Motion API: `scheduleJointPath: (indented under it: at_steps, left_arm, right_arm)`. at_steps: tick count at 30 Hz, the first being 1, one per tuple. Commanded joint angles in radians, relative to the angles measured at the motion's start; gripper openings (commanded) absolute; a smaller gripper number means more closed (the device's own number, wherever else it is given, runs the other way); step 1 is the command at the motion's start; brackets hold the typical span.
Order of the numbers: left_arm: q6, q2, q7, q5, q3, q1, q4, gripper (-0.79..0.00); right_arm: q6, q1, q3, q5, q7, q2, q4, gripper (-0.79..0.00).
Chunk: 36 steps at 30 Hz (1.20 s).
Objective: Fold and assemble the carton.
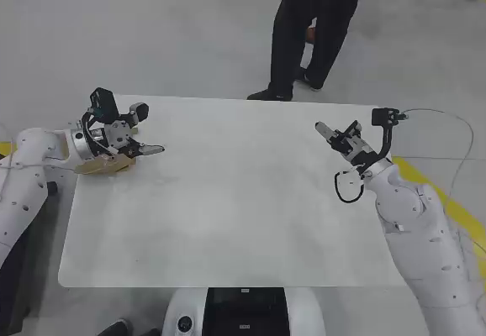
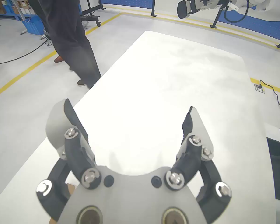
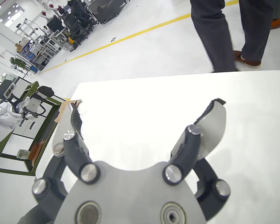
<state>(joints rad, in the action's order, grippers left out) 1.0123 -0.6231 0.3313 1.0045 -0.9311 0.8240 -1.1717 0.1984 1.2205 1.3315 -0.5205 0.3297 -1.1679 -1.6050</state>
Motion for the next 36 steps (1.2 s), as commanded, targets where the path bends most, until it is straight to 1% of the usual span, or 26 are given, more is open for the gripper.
scheduleJointPath:
  at_steps: [1, 14, 15, 18, 22, 25, 31, 36]
  left_arm:
    - [0.0, 0.0, 0.0, 0.0, 0.0, 0.0, 0.0, 0.0]
    - [0.0, 0.0, 0.0, 0.0, 0.0, 0.0, 0.0, -0.001]
    - [-0.013, 0.0, -0.007, -0.007, -0.005, 0.002, 0.008, 0.0]
    - [0.0, 0.003, -0.061, -0.063, -0.022, 0.007, 0.037, 0.0]
    - [0.0, 0.017, -0.152, -0.186, -0.023, 0.012, 0.063, 0.0]
    - [0.0, 0.033, -0.253, -0.316, -0.017, 0.011, 0.112, 0.0]
    - [0.0, 0.071, -0.5, -0.638, -0.012, -0.007, 0.178, 0.0]
    - [0.0, 0.105, -0.763, -0.914, -0.023, -0.017, 0.222, 0.0]
  right_arm:
    - [0.0, 0.0, 0.0, 0.0, 0.0, 0.0, 0.0, -0.001]
    - [0.0, 0.0, 0.0, 0.0, 0.0, 0.0, 0.0, -0.001]
    - [0.0, 0.0, 0.0, 0.0, 0.0, 0.0, 0.0, 0.0]
    - [0.0, 0.0, 0.0, 0.0, 0.0, 0.0, 0.0, 0.0]
    - [0.0, 0.0, 0.0, 0.0, 0.0, 0.0, 0.0, 0.0]
    - [0.0, 0.0, 0.0, 0.0, 0.0, 0.0, 0.0, 0.0]
    - [0.0, 0.0, 0.0, 0.0, 0.0, 0.0, 0.0, 0.0]
    - [0.0, 0.0, 0.0, 0.0, 0.0, 0.0, 0.0, 0.0]
